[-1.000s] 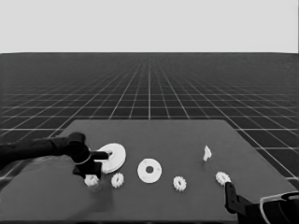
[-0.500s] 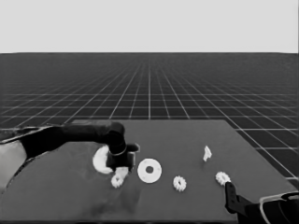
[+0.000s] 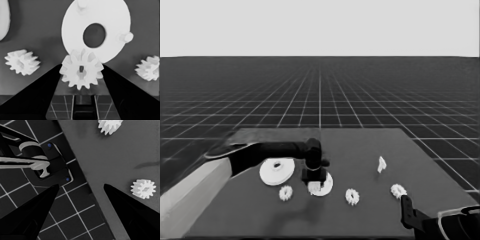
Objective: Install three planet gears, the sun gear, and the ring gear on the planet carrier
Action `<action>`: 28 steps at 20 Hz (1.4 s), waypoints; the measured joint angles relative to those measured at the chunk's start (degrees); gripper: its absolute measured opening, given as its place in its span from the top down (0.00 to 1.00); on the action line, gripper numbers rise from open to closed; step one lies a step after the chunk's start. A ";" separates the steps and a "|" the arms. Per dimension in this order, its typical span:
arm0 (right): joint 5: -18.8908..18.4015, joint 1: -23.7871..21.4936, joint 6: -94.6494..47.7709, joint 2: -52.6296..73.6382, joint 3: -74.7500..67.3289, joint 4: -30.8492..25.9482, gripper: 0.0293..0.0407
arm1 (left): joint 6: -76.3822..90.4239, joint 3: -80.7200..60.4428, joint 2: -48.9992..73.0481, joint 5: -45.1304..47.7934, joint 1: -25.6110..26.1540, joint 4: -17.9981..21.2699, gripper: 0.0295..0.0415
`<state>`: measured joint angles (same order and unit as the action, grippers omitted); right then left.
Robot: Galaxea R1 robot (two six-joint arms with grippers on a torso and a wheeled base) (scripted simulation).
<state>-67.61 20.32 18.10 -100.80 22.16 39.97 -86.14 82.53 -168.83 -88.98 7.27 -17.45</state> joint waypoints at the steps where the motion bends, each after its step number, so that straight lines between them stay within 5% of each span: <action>1: 0.00 0.00 0.00 0.00 0.00 0.00 0.19 | 0.72 1.05 -0.22 0.36 1.45 -1.34 0.86; 8: 0.00 0.00 0.00 0.00 0.00 0.00 0.19 | 1.77 2.64 -0.57 1.00 3.22 -3.14 0.86; 10: 0.00 0.00 0.00 0.00 0.00 0.00 0.19 | 1.79 2.66 -0.58 1.01 3.24 -3.17 0.36; 12: 0.00 0.00 0.00 0.00 0.00 0.00 0.19 | 1.79 2.67 -0.58 1.02 3.24 -3.18 0.26; 18: 0.00 0.00 0.00 0.00 0.00 0.00 0.19 | 1.79 2.68 -0.59 1.02 3.25 -3.19 0.25; 21: 0.00 0.00 0.00 0.00 0.00 0.00 0.19 | -1.82 -2.35 0.41 -0.73 -4.42 4.34 0.25; 28: 0.00 0.00 0.00 0.00 0.00 0.00 0.19 | -2.27 -2.89 0.47 -0.76 -6.50 6.47 0.25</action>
<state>-67.61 20.32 18.10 -100.80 22.16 39.97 -88.41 79.64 -168.35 -89.75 0.77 -10.97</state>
